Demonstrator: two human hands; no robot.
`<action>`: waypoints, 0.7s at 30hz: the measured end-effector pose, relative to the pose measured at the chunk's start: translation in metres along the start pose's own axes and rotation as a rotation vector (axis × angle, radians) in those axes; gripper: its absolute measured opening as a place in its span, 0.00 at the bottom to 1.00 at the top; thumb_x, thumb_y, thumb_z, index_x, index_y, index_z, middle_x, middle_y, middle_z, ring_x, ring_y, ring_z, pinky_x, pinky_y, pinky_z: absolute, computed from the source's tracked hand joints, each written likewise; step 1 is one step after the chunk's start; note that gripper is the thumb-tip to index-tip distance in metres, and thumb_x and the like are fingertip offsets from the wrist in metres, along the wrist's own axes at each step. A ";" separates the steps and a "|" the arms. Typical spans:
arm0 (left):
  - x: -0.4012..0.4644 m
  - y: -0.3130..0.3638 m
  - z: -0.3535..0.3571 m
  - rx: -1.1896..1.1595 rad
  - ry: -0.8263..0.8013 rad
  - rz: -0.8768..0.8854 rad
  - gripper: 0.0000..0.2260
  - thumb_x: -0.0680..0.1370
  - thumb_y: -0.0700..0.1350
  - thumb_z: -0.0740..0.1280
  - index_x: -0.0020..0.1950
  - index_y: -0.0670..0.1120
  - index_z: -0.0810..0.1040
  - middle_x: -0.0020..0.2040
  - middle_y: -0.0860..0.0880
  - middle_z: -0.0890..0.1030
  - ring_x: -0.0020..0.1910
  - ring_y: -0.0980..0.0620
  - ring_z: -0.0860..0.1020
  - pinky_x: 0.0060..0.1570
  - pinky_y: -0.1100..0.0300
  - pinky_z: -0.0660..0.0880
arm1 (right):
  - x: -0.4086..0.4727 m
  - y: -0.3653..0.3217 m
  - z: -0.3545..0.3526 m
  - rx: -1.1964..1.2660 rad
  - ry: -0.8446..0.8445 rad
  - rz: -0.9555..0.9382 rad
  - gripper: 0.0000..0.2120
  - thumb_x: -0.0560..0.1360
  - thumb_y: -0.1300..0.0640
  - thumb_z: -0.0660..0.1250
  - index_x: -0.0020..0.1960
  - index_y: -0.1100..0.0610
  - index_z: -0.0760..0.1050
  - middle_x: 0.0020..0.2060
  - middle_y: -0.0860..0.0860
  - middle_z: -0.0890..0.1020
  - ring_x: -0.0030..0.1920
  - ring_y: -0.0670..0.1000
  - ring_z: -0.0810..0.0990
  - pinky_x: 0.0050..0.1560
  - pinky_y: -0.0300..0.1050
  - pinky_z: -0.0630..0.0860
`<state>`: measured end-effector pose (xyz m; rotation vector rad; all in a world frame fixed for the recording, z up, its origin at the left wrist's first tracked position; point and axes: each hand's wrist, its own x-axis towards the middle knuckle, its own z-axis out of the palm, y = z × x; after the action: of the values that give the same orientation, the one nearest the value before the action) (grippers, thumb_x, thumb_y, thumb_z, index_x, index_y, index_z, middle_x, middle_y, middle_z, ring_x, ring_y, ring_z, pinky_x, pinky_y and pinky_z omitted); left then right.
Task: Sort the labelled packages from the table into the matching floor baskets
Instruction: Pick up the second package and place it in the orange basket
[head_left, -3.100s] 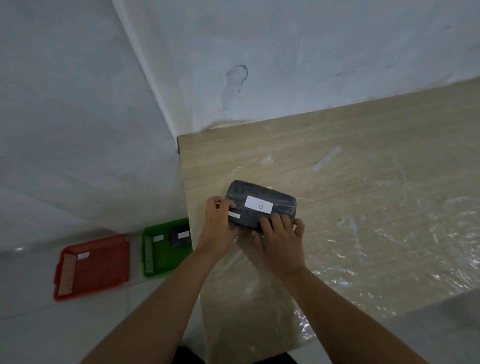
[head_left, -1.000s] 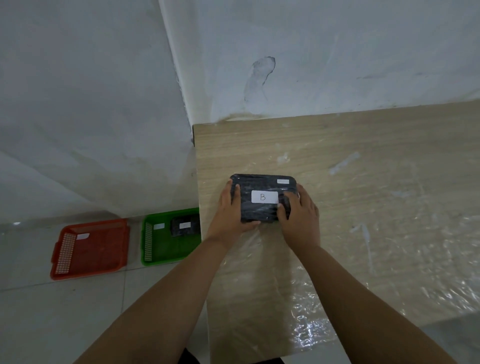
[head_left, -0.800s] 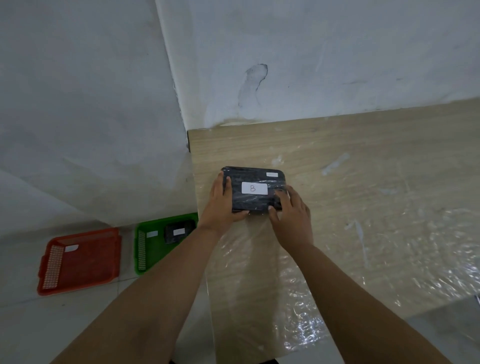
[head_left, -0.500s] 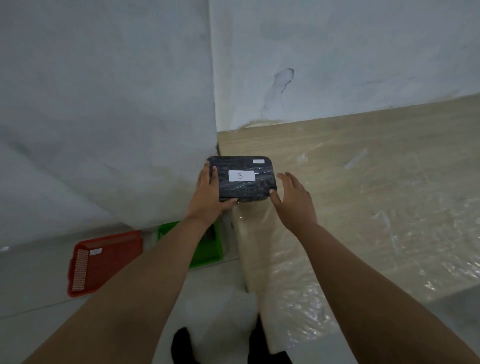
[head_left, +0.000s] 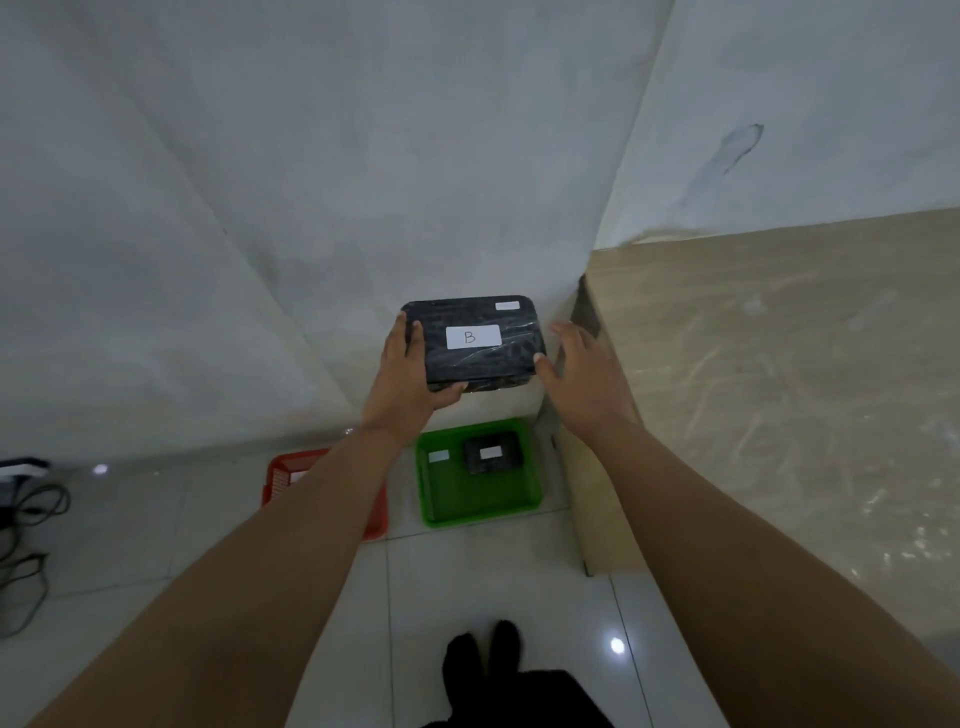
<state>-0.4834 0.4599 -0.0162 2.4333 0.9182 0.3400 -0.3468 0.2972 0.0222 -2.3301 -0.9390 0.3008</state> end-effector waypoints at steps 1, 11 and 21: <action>-0.002 -0.010 -0.004 -0.001 0.005 -0.011 0.44 0.70 0.55 0.70 0.74 0.39 0.48 0.77 0.43 0.47 0.75 0.47 0.48 0.70 0.61 0.47 | 0.000 -0.005 0.008 0.000 -0.018 -0.003 0.20 0.77 0.51 0.59 0.66 0.56 0.64 0.67 0.56 0.71 0.64 0.58 0.70 0.63 0.56 0.68; -0.038 -0.109 -0.027 0.025 -0.007 -0.172 0.43 0.71 0.55 0.69 0.74 0.38 0.48 0.77 0.40 0.47 0.75 0.45 0.49 0.70 0.59 0.47 | 0.004 -0.050 0.095 -0.024 -0.190 0.061 0.21 0.78 0.52 0.57 0.69 0.54 0.61 0.69 0.56 0.69 0.65 0.58 0.70 0.66 0.58 0.67; -0.072 -0.230 -0.084 0.071 -0.134 -0.234 0.43 0.71 0.57 0.68 0.74 0.40 0.47 0.77 0.43 0.46 0.75 0.47 0.48 0.72 0.52 0.55 | -0.020 -0.133 0.203 0.041 -0.195 0.159 0.21 0.77 0.53 0.58 0.69 0.55 0.62 0.67 0.57 0.70 0.63 0.60 0.72 0.63 0.56 0.69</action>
<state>-0.6951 0.5902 -0.0751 2.3460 1.1574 0.0605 -0.5183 0.4504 -0.0582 -2.3730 -0.8299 0.6155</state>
